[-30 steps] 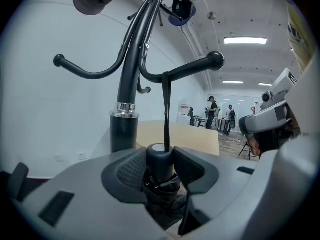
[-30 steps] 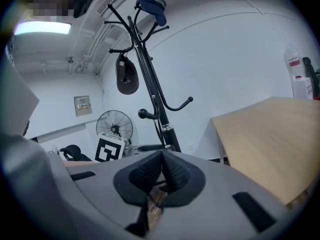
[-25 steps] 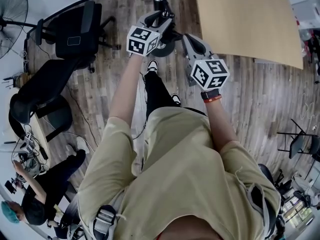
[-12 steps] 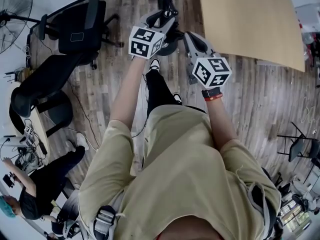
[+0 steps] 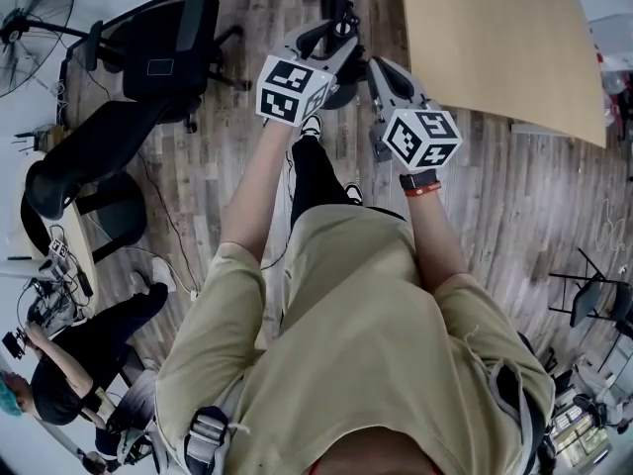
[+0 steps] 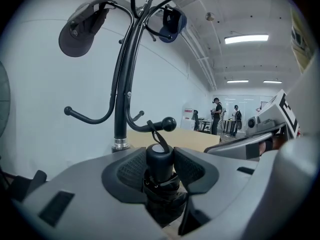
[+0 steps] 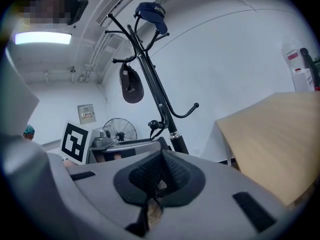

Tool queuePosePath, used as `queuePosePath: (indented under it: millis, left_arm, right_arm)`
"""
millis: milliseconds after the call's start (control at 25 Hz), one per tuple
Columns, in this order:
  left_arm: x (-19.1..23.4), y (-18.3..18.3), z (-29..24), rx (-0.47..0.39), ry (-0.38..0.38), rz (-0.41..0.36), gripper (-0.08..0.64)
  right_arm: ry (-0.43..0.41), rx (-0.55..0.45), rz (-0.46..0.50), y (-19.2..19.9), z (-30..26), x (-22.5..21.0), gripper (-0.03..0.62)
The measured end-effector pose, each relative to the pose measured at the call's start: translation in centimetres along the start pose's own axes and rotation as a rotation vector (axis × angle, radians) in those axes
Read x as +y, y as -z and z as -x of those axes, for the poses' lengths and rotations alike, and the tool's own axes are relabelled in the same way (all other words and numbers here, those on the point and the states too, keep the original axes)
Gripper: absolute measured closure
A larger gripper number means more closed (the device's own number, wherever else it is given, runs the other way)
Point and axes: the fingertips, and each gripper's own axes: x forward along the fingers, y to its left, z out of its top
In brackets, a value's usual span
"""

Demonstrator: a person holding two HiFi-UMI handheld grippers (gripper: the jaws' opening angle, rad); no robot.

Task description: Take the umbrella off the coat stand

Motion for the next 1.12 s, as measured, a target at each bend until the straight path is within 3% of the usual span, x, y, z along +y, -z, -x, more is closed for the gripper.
queuePosePath:
  millis: [920, 1120]
  left_arm:
    - [-5.4, -3.6, 4.7, -0.023, 0.037, -0.067, 0.374]
    - [-5.9, -3.6, 6.0, -0.036, 0.035, -0.021, 0.374]
  right_arm:
    - [-0.008, -0.106, -0.026, -3.6, 5.7, 1.8, 0.577]
    - [-0.003, -0.124, -0.028, -4.3, 6.8, 1.9, 0.577]
